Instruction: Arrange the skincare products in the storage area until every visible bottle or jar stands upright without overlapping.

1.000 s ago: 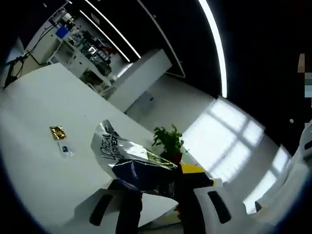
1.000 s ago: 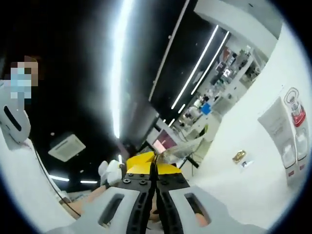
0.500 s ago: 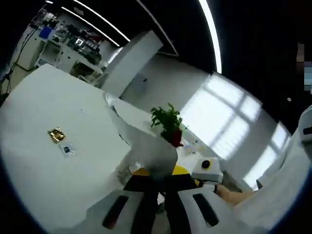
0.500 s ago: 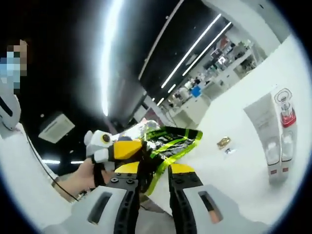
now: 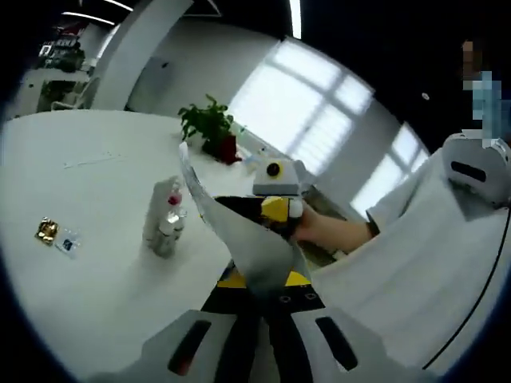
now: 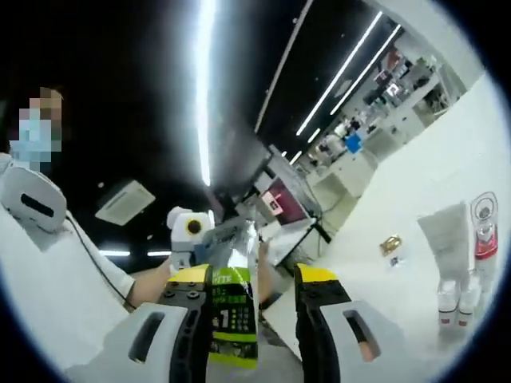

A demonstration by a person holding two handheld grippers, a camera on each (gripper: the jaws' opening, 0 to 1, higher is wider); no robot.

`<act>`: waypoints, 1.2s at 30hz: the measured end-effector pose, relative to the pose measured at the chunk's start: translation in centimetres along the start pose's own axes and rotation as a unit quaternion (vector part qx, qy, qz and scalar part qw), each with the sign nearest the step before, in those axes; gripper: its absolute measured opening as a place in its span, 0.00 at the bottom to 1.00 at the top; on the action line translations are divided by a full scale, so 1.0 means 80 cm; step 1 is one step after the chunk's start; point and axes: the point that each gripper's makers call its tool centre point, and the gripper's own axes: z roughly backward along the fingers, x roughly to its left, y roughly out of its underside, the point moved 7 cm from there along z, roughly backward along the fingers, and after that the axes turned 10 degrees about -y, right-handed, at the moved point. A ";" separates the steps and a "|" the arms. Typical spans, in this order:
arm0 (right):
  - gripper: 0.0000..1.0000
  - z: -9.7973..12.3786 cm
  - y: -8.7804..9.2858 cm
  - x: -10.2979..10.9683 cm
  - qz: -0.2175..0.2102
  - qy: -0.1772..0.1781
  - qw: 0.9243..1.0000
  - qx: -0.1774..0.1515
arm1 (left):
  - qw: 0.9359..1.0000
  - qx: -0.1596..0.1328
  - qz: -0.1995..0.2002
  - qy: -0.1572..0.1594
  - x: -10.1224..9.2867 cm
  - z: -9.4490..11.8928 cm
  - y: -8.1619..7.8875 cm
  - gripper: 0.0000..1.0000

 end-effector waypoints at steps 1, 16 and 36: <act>0.39 -0.003 0.004 0.002 -0.001 -0.005 1.000 0.011 | 1.000 0.004 -0.006 -0.001 0.000 -0.001 -0.001 0.00; 0.05 -0.005 0.015 0.014 -0.032 -0.052 0.998 -0.009 | 0.999 0.036 0.037 -0.005 0.024 0.003 0.007 0.00; 0.01 0.009 0.007 -0.007 -0.112 0.040 0.977 -0.176 | 0.985 -0.112 0.072 -0.108 0.039 -0.012 0.007 0.22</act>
